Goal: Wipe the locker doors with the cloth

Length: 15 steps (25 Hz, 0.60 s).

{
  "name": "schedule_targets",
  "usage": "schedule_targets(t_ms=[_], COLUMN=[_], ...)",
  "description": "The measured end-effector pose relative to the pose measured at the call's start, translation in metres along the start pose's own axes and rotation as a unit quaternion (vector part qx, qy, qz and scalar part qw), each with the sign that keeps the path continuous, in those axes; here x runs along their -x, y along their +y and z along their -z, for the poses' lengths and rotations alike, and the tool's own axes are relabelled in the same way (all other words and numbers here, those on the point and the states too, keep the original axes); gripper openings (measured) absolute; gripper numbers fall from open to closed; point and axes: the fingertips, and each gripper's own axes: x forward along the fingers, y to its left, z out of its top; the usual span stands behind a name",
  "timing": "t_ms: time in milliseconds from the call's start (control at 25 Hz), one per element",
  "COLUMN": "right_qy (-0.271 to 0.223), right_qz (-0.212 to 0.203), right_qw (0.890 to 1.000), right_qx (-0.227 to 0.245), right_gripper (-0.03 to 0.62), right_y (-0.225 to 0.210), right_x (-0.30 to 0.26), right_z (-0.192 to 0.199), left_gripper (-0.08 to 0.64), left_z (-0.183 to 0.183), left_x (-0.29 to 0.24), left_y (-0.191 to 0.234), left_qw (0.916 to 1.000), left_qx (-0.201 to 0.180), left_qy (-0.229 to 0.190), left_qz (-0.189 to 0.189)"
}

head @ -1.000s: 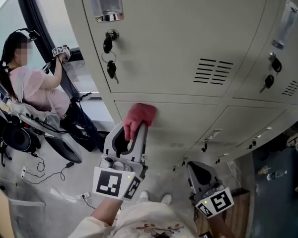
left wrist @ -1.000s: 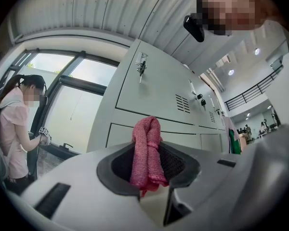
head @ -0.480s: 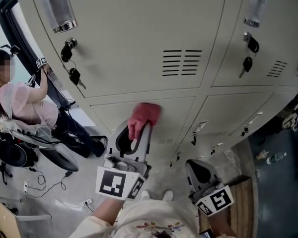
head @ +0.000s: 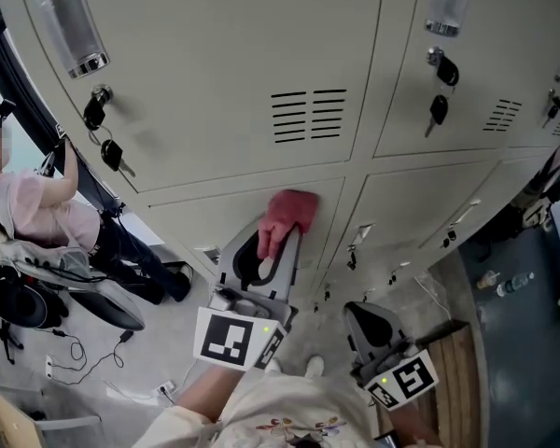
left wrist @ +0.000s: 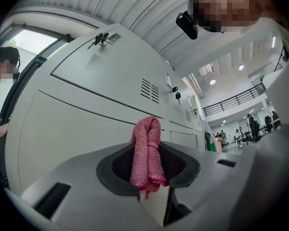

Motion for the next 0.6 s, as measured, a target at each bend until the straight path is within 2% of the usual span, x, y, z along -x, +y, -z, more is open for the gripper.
schedule_targets(t_ms=[600], right_qy=[0.002], right_qz=[0.018], right_qw=[1.0], right_qx=[-0.001], right_gripper=[0.006], right_y=[-0.005], right_x=[0.012], right_z=[0.002], left_gripper=[0.114], left_z=[0.018], left_x=[-0.03], left_y=[-0.039], left_qw=[0.9982], left_qx=[0.003], left_qy=[0.013], left_qz=[0.058])
